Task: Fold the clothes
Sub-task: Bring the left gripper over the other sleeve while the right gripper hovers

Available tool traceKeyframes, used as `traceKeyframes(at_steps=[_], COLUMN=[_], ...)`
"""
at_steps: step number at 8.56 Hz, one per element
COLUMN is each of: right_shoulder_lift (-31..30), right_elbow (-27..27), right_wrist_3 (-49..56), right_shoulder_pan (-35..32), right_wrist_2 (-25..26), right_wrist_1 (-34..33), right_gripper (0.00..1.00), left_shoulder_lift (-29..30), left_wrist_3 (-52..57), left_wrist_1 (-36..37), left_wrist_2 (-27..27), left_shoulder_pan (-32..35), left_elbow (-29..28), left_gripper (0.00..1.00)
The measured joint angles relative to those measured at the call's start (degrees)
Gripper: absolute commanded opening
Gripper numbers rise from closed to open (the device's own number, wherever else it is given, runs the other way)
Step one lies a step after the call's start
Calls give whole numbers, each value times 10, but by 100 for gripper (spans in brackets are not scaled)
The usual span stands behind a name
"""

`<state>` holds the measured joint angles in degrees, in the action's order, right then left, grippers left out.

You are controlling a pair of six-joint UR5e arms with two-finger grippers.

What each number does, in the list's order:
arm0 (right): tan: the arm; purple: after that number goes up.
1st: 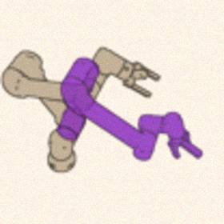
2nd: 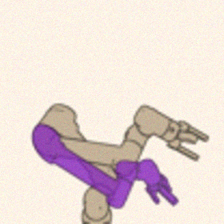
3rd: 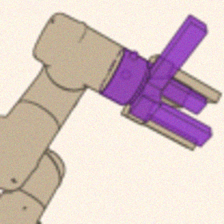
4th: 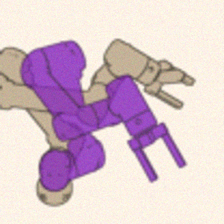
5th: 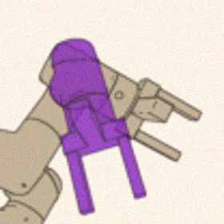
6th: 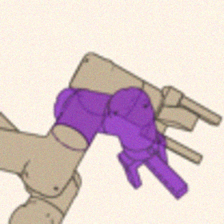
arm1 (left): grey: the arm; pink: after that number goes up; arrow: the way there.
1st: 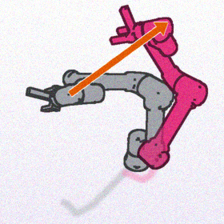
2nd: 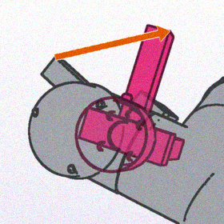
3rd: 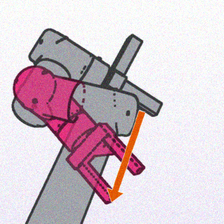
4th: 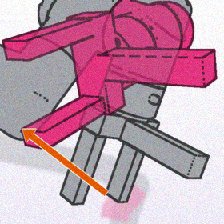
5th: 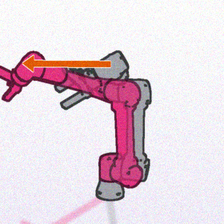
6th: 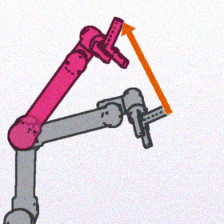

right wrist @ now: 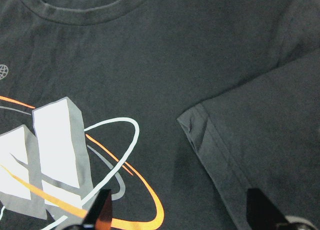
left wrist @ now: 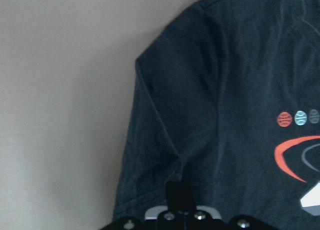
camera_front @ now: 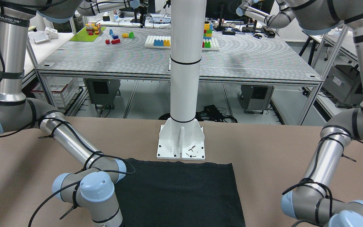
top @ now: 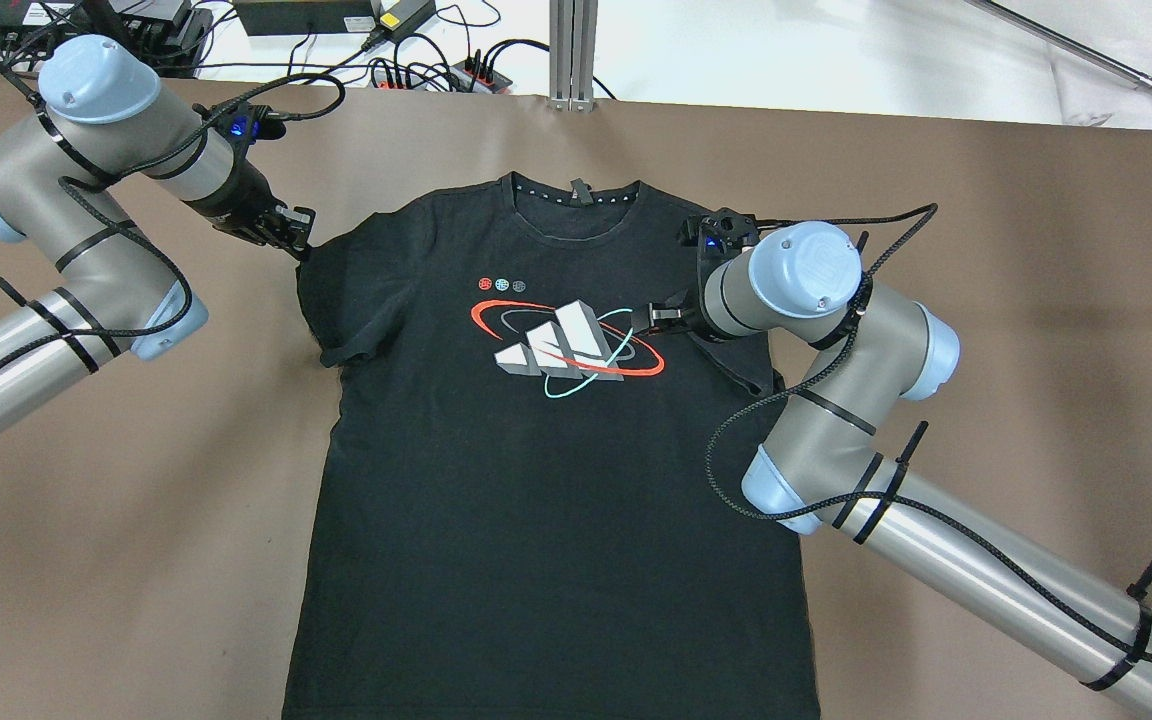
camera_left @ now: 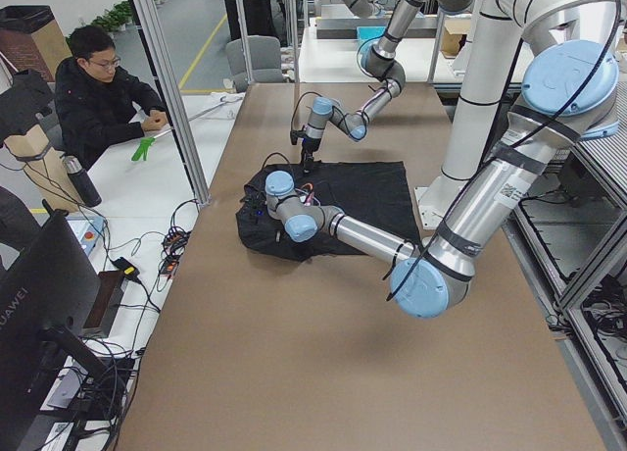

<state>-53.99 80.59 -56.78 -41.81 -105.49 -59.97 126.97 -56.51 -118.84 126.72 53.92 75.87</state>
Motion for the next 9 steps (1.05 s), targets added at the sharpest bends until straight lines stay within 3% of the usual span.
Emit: traceKeyframes(at_steps=[3,7,9], right_shoulder_lift=[-3,-7,-8], right_elbow=[-1,-3,-4], right_wrist_3=[2,1,1], right_shoulder_pan=[-1,-1,-1], right_wrist_2=[0,0,0], right_wrist_1=[0,1,1], right_gripper=[95,95,95], left_shoulder_lift=[71,141,151], left_wrist_3=[-41,-45,-54], left_wrist_1=[77,78,66], left_wrist_2=[-58,-90,-104], left_shoulder_pan=[-44,-52,-57], left_elbow=[-24,-128,-146], left_gripper=[0,0,0])
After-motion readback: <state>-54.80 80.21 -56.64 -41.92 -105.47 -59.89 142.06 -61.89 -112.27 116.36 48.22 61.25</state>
